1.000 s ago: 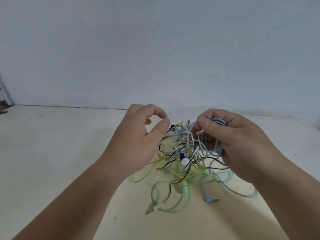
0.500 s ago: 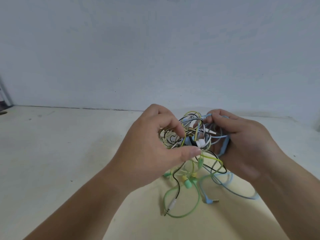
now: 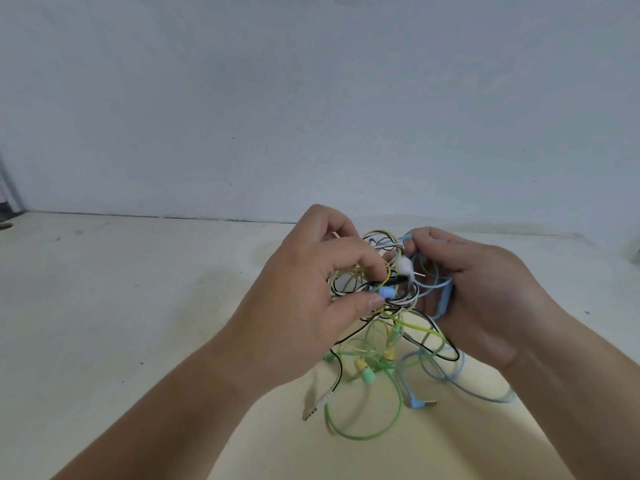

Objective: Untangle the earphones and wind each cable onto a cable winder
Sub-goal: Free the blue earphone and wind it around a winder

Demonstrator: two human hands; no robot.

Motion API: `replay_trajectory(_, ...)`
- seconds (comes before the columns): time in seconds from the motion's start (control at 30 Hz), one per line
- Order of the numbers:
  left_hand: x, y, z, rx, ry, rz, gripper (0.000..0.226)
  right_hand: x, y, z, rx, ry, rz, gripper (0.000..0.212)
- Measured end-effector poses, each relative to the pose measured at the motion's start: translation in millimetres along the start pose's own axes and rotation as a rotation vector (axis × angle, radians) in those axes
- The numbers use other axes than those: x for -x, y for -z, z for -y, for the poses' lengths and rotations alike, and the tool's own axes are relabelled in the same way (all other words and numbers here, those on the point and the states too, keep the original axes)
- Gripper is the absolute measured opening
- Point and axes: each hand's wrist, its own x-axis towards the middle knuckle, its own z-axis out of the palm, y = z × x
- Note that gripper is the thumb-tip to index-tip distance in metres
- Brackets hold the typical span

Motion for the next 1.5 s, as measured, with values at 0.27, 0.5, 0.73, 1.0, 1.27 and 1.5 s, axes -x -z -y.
replay_trajectory(0.27,0.3,-3.5,2.3,-0.193,-0.013,-0.171,0.048,1.6,0.7,-1.9,0.173,0.03,-0.005,0.022)
replay_trajectory(0.5,-1.1,-3.7,1.4,-0.13,-0.051,-0.058,0.033,4.6,-2.7,-3.2,0.266,0.028,0.009,0.027)
replay_trajectory(0.73,-3.1,2.6,3.8,0.08,0.137,-0.098,0.023,2.0,7.3,0.7,0.754,0.244,-0.207,0.027)
replay_trajectory(1.0,-7.0,5.7,8.4,0.055,0.221,-0.272,0.027,3.7,6.3,5.2,0.655,0.265,-0.213,0.037)
replay_trajectory(1.27,-3.5,1.1,-0.3,0.109,0.356,-0.102,0.018,5.2,-4.5,-0.8,0.227,0.099,-0.106,0.035)
replay_trajectory(1.5,-2.1,-6.9,-1.2,0.226,0.418,-0.026,0.018,2.9,-4.0,-0.1,0.096,0.073,-0.092,0.037)
